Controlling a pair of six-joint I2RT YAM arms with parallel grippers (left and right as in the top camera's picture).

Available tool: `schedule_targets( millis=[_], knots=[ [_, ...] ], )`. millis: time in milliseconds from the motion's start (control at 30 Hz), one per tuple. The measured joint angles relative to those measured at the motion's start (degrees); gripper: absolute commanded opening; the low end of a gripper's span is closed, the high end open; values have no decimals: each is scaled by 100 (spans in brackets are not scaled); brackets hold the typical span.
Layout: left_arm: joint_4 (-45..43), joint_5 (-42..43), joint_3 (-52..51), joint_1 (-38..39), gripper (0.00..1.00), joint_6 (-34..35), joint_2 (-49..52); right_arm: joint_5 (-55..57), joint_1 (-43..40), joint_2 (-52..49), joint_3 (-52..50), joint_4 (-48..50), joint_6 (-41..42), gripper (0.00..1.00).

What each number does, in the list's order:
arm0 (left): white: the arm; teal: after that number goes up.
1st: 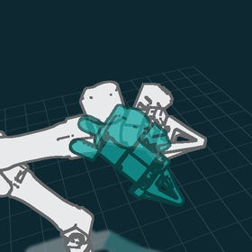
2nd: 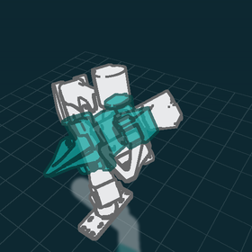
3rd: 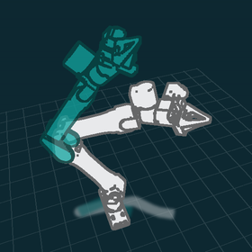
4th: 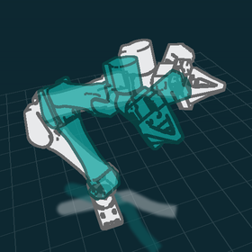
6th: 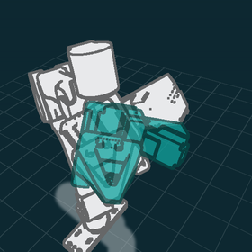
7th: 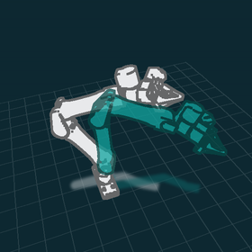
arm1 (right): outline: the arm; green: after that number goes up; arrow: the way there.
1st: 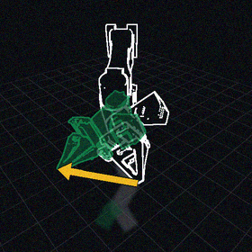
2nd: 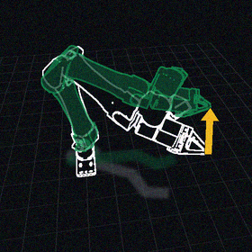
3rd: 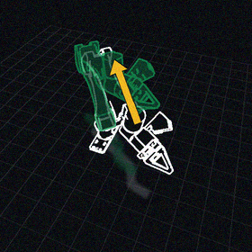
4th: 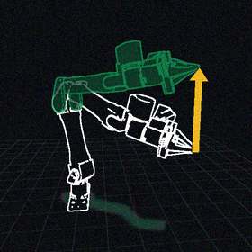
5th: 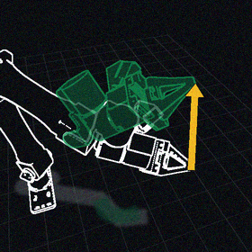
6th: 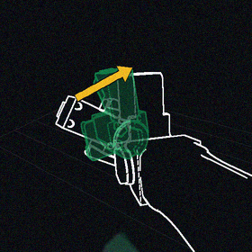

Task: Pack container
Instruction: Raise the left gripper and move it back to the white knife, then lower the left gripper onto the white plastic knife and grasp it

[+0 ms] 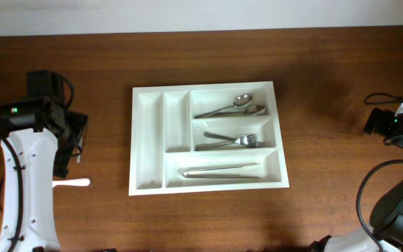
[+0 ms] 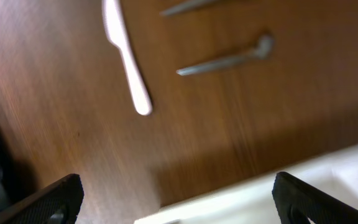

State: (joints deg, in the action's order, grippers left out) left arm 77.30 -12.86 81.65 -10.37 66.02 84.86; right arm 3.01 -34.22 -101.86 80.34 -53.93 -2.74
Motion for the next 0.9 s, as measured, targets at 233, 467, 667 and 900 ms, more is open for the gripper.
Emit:
schedule_targets(
  millis=[233, 467, 667, 900],
  knots=[
    [-645, 4, -1123, -413, 99, 459, 11, 0, 0, 0, 0, 2, -2, 99],
    [-1272, 4, -1882, -675, 99, 470, 17, 0, 0, 0, 0, 0, -4, 99],
    [-1438, -2, -2044, -1043, 99, 455, 173, 0, 0, 0, 0, 0, -4, 99],
    [-1729, 0, -2044, -1408, 99, -28, 590, 0, 0, 0, 0, 0, -2, 99]
  ],
)
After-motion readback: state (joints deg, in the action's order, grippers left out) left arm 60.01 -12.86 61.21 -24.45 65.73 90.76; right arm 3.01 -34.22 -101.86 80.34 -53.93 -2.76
